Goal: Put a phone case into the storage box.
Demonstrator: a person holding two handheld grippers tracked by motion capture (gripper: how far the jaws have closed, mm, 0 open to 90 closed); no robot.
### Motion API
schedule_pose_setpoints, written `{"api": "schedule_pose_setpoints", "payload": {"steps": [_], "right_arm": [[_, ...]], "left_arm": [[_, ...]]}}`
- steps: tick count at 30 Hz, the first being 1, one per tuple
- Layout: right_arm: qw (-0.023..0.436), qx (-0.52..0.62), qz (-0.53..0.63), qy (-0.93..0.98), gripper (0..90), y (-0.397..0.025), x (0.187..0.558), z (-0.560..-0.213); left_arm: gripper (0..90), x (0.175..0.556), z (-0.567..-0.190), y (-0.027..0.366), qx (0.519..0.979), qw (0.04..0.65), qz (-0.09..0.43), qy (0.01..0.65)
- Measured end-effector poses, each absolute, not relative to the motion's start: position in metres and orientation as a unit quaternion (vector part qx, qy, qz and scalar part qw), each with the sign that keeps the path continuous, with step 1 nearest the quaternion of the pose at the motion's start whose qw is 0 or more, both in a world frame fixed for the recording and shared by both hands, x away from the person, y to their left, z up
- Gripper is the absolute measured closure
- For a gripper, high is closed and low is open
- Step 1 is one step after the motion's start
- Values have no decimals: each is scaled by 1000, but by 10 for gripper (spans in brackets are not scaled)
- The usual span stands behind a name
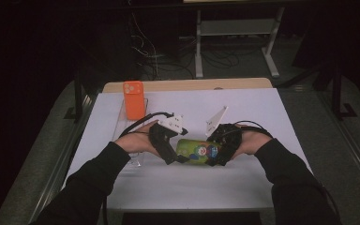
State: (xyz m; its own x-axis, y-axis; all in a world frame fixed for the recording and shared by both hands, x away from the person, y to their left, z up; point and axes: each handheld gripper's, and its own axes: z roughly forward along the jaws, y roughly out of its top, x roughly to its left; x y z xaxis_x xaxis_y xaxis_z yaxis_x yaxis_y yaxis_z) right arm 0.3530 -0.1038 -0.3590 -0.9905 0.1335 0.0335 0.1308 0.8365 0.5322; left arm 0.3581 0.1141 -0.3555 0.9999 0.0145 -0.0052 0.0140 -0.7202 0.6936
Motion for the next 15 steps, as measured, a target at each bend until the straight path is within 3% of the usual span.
{"api": "schedule_pose_setpoints", "payload": {"steps": [15], "right_arm": [[-3, 42, 281, 959, 148, -85, 351, -352]], "left_arm": [[17, 352, -363, 108, 934, 356, -19, 3]]}}
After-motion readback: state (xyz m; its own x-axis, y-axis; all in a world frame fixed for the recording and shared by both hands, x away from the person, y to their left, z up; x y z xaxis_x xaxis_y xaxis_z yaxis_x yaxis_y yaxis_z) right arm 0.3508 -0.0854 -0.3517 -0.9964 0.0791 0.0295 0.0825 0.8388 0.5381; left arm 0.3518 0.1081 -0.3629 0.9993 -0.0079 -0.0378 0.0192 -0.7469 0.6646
